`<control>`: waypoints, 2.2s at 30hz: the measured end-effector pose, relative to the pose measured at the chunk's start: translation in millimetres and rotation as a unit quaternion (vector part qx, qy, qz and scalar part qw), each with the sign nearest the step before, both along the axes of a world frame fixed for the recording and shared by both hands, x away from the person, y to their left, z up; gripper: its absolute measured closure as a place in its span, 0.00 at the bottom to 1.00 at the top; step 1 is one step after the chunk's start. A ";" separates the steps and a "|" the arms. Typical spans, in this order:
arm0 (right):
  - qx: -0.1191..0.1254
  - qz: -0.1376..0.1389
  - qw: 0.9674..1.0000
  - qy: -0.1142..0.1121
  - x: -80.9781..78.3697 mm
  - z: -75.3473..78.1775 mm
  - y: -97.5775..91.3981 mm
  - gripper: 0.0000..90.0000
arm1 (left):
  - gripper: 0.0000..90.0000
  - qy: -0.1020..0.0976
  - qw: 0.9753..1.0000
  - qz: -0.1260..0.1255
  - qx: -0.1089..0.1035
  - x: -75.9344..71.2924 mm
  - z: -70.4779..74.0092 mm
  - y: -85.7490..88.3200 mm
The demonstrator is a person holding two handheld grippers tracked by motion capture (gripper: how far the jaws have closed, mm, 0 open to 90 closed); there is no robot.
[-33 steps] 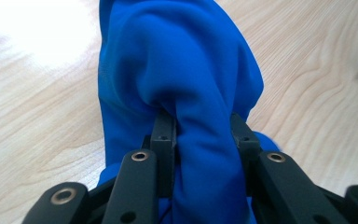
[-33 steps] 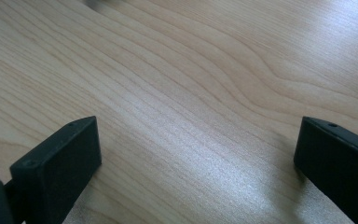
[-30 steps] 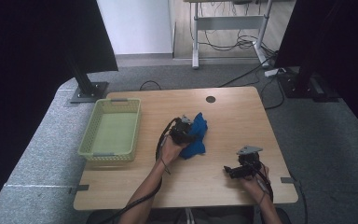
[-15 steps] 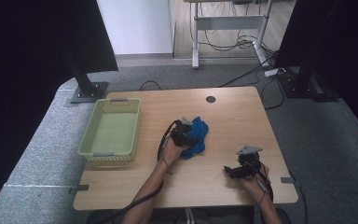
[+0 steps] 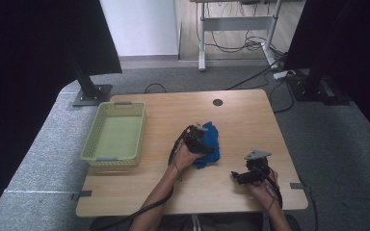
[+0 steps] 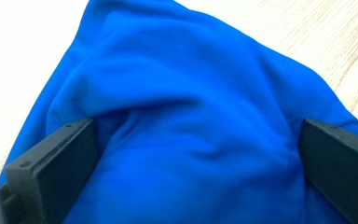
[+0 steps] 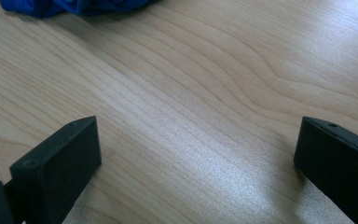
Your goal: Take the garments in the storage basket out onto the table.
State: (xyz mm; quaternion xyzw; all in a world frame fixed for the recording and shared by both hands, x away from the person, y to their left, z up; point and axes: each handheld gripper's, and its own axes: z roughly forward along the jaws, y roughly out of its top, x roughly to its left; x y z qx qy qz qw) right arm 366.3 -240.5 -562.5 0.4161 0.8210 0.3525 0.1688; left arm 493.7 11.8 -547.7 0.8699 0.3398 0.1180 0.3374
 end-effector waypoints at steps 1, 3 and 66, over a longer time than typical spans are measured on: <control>0.000 0.000 1.000 0.000 0.0 0.0 0.0 0.00 | 0.00 -0.001 1.000 0.000 -0.003 -0.1 -0.3 0.4; 0.000 0.000 1.000 0.000 0.0 0.0 0.0 0.00 | 0.00 0.000 1.000 -0.001 -0.006 0.3 -0.1 1.1; 0.000 0.002 1.000 0.000 0.0 0.0 0.1 0.00 | 0.03 -0.066 0.995 0.023 -0.074 -100.4 47.9 113.8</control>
